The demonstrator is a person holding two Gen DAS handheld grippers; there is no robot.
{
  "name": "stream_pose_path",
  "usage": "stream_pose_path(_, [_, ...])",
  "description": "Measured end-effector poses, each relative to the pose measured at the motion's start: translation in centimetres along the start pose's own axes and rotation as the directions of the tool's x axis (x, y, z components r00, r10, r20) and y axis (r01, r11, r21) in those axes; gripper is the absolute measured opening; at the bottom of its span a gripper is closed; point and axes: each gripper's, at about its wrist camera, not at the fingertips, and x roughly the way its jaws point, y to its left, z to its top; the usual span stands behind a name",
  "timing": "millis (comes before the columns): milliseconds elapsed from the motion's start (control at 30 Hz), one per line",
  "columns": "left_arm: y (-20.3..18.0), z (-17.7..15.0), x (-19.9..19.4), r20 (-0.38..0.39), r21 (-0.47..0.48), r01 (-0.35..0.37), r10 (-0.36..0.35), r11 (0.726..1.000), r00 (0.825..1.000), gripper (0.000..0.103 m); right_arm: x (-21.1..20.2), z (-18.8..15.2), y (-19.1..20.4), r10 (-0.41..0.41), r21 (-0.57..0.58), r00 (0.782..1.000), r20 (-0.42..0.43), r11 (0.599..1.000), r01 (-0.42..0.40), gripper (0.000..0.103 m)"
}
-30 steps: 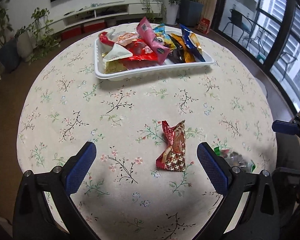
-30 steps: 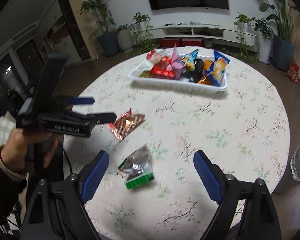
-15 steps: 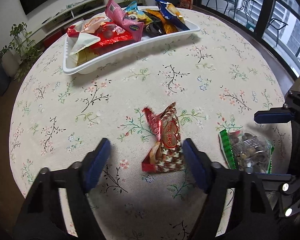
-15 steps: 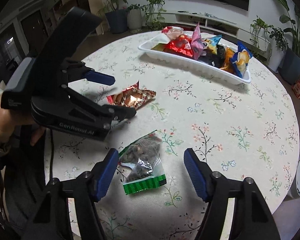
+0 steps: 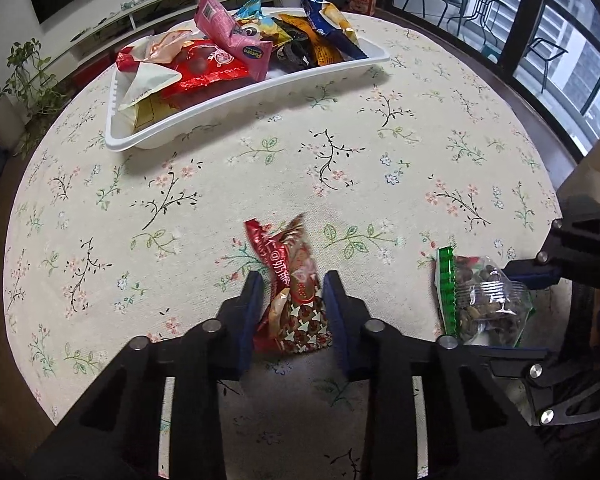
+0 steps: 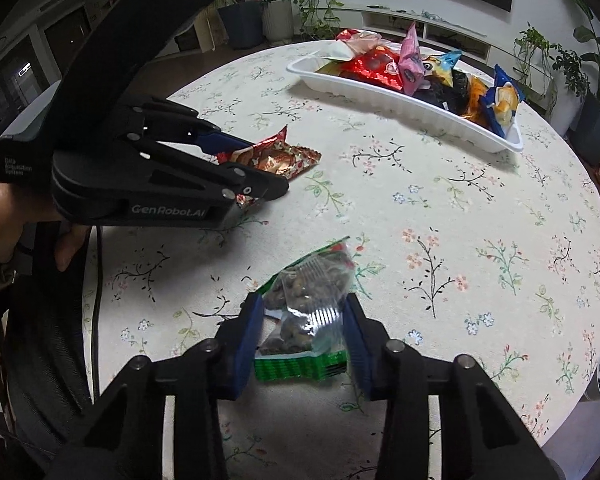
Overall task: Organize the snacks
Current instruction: 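Grasp the red-gold chocolate wrapper with the left tool while the right tool grasps the clear nut bag, then lift the chocolate wrapper and nut bag and carry them over the tray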
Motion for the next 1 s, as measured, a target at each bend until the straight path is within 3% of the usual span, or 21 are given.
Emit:
stream_pose_path(167, [0.2, -0.3, -0.2, 0.007, -0.017, 0.021, -0.021, 1.000, 1.000, 0.021, -0.1, -0.2, -0.1, 0.028, 0.029, 1.000, 0.008, 0.999, -0.028, 0.032])
stream_pose_path(467, [1.3, -1.2, -1.3, 0.023, -0.081, 0.049, -0.047, 0.995, 0.999, 0.015, -1.4, -0.6, -0.9, 0.040, 0.096, 0.998, 0.054, 0.994, -0.045, 0.031])
stream_pose_path(833, [0.0, -0.7, -0.6, -0.076, 0.015, 0.006, -0.005, 1.000, 0.997, 0.016, -1.0, -0.8, -0.5, 0.033, 0.082, 0.999, 0.043, 0.996, -0.036, 0.031])
stream_pose_path(1000, [-0.1, -0.7, -0.6, -0.071, 0.026, -0.002, 0.004, 1.000, 0.997, 0.015, -1.4, -0.7, -1.0, 0.036, 0.099, 0.998, 0.055, 0.994, -0.041, 0.031])
